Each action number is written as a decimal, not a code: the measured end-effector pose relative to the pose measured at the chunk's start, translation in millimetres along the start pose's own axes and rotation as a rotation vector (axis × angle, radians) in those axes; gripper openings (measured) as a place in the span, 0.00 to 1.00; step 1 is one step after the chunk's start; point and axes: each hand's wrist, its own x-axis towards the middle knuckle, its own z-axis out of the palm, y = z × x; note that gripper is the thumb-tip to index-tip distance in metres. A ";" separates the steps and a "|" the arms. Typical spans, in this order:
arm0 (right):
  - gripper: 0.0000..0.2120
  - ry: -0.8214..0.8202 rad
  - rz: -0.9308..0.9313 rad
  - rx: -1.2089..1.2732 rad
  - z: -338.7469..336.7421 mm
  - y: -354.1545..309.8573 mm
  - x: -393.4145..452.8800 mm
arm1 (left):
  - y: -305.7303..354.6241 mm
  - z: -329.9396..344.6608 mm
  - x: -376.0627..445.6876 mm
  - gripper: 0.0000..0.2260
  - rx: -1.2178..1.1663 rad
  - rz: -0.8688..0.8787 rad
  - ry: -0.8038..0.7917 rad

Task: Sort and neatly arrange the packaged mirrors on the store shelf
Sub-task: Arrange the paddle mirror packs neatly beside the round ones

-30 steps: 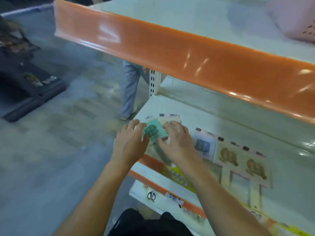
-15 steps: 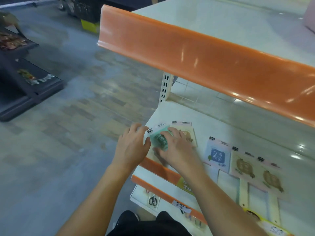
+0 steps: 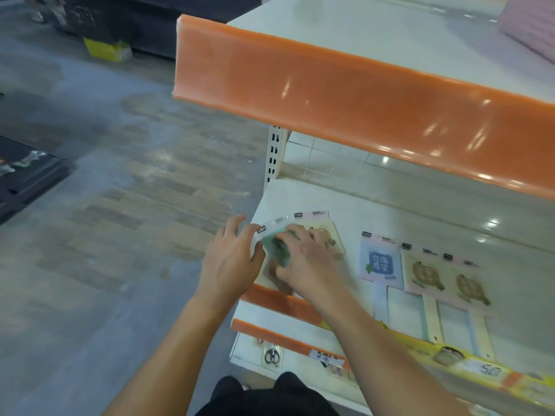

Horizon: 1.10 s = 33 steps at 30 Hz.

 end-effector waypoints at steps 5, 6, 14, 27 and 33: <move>0.24 0.119 0.136 0.011 -18.1 1.8 -0.4 | 6.4 3.6 13.9 0.17 0.016 0.071 -0.019; 0.24 0.129 0.172 0.007 -21.8 5.3 -1.7 | 9.8 5.9 16.1 0.17 0.020 0.078 -0.028; 0.25 0.231 0.412 0.094 -39.7 46.7 -17.0 | 43.1 30.3 25.5 0.13 0.001 0.207 -0.096; 0.25 0.150 0.631 0.061 -41.1 93.9 -32.5 | 82.2 50.3 38.4 0.13 0.004 0.267 -0.237; 0.25 0.075 0.612 0.014 -38.2 98.7 -33.0 | 92.2 57.1 42.9 0.12 0.004 0.229 -0.240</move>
